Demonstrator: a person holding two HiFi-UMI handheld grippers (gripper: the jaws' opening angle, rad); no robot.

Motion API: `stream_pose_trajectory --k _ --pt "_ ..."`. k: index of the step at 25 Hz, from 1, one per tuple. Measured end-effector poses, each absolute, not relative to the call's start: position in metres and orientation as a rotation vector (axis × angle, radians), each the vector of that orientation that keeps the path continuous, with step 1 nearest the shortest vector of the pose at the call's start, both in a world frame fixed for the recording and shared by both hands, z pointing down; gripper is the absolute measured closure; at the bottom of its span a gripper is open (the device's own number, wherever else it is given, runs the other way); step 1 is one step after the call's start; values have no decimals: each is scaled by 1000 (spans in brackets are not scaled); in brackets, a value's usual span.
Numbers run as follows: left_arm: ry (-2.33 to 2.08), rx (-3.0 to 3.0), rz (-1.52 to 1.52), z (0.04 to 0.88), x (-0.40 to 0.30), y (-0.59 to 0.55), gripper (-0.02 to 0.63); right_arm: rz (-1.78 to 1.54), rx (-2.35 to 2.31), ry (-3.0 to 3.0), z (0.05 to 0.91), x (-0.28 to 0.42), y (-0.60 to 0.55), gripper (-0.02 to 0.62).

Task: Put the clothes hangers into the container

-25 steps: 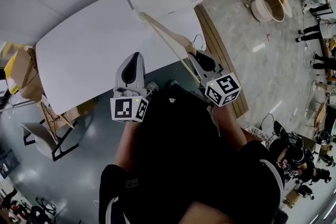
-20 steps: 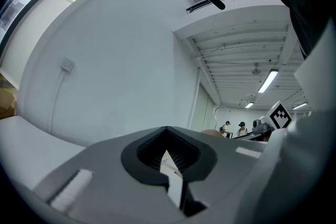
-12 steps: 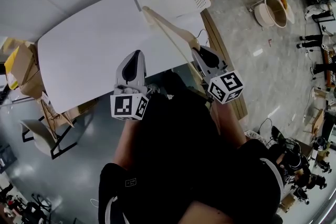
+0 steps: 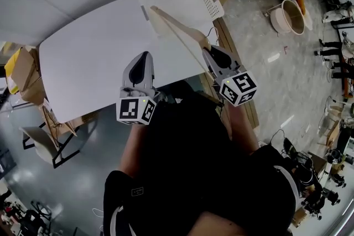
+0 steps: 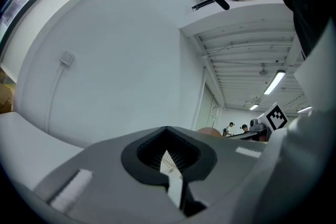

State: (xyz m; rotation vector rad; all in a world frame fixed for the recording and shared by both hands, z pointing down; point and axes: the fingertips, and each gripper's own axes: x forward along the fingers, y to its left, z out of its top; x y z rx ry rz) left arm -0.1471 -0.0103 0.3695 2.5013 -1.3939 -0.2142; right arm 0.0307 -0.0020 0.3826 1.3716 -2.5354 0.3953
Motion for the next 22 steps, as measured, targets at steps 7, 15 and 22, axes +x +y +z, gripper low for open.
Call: stream_pose_trajectory --k 7,15,22 --pt "-1431 2469 -216 371 -135 -51 600 387 1316 -2551 382 46 -47 534" --pt "-1454 2444 -199 375 -120 -94 600 378 1224 -2563 387 55 -91 534" --pt "-1476 2424 -172 379 -108 -122 601 375 1139 -2560 395 62 -118 534"
